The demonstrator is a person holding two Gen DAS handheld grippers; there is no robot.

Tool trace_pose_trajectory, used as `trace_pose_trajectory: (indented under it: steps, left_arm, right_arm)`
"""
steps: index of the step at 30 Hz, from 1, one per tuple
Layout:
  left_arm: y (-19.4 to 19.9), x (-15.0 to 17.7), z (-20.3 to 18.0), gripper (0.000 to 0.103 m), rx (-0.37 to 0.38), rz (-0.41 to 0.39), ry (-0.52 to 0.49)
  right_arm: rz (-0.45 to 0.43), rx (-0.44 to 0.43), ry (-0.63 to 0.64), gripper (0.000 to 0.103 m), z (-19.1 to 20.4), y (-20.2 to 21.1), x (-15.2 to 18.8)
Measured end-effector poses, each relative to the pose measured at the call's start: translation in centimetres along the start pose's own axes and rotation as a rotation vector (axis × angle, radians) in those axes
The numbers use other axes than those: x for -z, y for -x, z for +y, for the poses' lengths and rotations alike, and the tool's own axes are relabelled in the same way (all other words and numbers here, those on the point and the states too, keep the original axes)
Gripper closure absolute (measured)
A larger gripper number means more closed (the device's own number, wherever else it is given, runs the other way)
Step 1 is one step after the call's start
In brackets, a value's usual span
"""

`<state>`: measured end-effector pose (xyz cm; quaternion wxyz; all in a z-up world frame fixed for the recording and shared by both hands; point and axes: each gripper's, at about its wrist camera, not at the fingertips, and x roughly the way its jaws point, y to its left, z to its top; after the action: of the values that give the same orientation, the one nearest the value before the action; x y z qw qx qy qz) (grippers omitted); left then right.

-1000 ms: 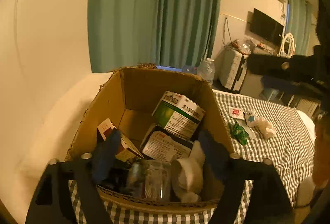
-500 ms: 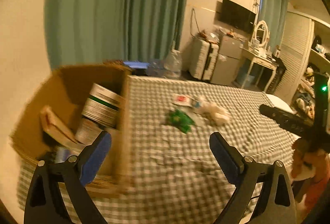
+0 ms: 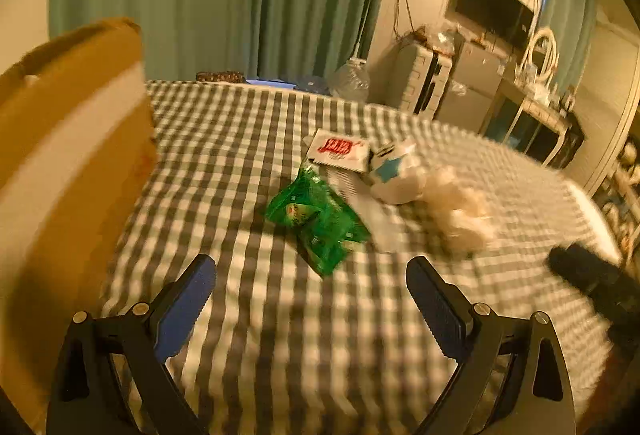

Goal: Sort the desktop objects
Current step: 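Grasp the green packet with the left gripper while the right grasps the white lace cloth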

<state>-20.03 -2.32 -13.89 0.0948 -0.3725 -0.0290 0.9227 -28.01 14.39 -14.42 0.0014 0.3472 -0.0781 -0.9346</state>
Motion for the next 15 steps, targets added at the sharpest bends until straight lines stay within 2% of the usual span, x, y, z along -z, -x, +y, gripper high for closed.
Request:
trace_pose_trajectory:
  steps: [4, 9, 11, 12, 13, 14, 15]
  left_arm:
    - [-4.2, -0.7, 0.4, 0.005, -0.064, 0.017, -0.07]
    - [-7.8, -2.3, 0.6, 0.005, -0.015, 0.074, -0.092]
    - [-7.9, -2.1, 0.5, 0.005, -0.028, 0.066, -0.103]
    - [-8.0, -2.0, 0.4, 0.005, -0.019, 0.064, -0.109]
    - [-8.1, -2.0, 0.5, 0.006, -0.007, 0.067, -0.104]
    - [-8.1, -2.1, 0.6, 0.007, 0.01, 0.068, -0.093]
    - [-8.2, -2.2, 0.8, 0.014, 0.027, 0.061, -0.077]
  right_arm:
    - [0.045, -0.02, 0.017, 0.022, -0.2, -4.5, -1.2]
    - [0.106, -0.079, -0.04, 0.022, -0.5, -9.9, -2.1]
    - [0.141, -0.078, -0.031, 0.036, -0.4, -11.6, -2.0]
    - [0.162, -0.077, -0.023, 0.054, -0.3, -12.3, -1.7]
    - [0.171, -0.066, -0.014, 0.063, -0.3, -12.5, -1.4]
    - [0.156, -0.045, -0.004, 0.066, -0.3, -12.5, -1.3]
    - [0.151, -0.037, -0.006, 0.072, -0.2, -12.6, -1.2]
